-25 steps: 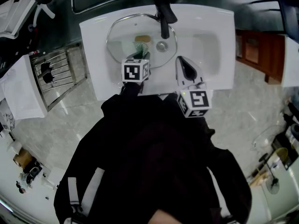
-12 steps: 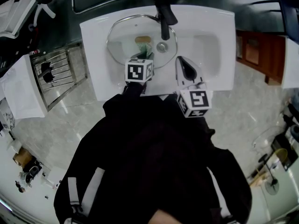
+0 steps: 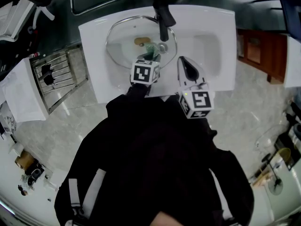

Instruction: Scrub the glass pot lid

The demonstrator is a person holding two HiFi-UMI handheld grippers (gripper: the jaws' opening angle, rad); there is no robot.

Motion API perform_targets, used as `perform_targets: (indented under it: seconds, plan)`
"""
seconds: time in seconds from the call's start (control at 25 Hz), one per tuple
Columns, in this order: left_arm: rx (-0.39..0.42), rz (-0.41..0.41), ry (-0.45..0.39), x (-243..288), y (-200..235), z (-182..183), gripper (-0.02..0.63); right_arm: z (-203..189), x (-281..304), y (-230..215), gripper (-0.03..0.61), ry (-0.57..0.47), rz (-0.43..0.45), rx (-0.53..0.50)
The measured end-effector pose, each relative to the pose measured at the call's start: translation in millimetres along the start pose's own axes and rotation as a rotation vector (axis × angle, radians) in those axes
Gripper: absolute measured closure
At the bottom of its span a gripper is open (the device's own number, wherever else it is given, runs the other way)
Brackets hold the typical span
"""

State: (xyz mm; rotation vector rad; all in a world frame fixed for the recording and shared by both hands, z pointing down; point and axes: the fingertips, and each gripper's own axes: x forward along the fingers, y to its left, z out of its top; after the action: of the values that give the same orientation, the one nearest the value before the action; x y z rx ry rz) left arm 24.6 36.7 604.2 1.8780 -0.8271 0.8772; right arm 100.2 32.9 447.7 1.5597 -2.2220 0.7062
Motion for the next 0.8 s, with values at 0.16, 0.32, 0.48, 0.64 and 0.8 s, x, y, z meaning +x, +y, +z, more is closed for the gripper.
perform_targets:
  seconds: [0.16,0.32,0.48,0.64,0.8]
  plan:
    - [0.005,-0.009,0.004,1.1,-4.3,0.8,0.552,-0.5,-1.5,-1.7,0.575,0.001,-0.006,0.009]
    - [0.016,-0.014,0.004,2.3,-7.7,2.2,0.552,0.3,-2.6,-2.5,0.575,0.008,-0.02,0.032]
    - [0.02,-0.018,0.007,2.5,-10.9,2.9,0.552,-1.7,-4.7,-6.4,0.575,0.012,-0.029,0.032]
    - [0.025,-0.023,0.005,5.6,-14.8,4.7,0.552,-3.0,-6.8,-11.7,0.575,0.01,-0.039,0.036]
    - [0.027,-0.034,0.01,7.3,-20.6,5.1,0.552,-3.4,-8.8,-13.2,0.575,0.009,-0.038,0.034]
